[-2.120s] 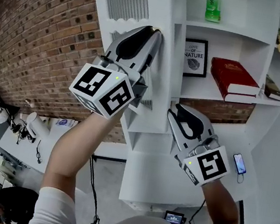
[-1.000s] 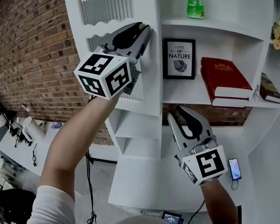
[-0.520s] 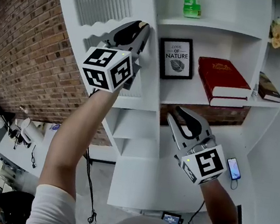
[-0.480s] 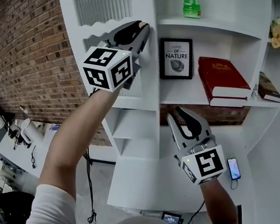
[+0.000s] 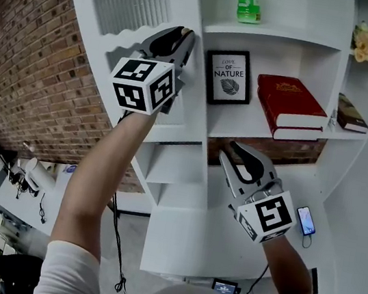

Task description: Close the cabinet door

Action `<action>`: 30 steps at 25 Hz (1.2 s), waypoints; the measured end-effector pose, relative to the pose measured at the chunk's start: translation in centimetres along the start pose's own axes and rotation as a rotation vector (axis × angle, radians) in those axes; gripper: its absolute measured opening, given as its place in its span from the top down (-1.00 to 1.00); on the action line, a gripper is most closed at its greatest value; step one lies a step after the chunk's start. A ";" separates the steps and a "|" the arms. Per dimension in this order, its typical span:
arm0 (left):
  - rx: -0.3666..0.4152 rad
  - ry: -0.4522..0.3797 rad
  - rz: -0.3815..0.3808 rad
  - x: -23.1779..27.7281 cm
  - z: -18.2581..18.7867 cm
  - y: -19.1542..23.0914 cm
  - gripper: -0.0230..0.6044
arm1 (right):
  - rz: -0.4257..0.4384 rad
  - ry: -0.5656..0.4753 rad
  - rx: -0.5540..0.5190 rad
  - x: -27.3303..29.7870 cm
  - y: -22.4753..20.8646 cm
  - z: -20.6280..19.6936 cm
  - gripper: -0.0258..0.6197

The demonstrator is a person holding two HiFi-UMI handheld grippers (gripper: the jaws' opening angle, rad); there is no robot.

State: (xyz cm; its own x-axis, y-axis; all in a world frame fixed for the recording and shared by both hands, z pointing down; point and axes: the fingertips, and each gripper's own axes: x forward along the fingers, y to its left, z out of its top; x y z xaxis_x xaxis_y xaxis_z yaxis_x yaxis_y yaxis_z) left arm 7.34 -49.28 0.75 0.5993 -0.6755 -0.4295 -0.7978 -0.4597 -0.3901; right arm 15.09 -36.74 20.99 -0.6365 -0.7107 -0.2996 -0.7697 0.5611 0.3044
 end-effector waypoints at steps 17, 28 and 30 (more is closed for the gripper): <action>-0.024 0.002 -0.012 0.6 -0.4 0.2 0.66 | -0.010 0.023 -0.005 -0.6 -0.1 0.0 0.62; -0.072 -0.049 -0.069 -1.0 1.0 -0.2 0.66 | -0.025 0.017 -0.018 -1.1 0.0 1.1 0.62; -0.083 -0.066 -0.075 -1.7 1.5 -0.3 0.66 | -0.032 0.016 -0.020 -1.2 0.0 1.3 0.62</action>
State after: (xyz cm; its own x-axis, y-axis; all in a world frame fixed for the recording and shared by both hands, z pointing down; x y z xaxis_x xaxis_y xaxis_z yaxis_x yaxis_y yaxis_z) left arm 6.67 -47.12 0.38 0.6585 -0.5993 -0.4552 -0.7515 -0.5554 -0.3560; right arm 15.81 -35.32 20.21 -0.6105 -0.7351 -0.2947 -0.7885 0.5294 0.3130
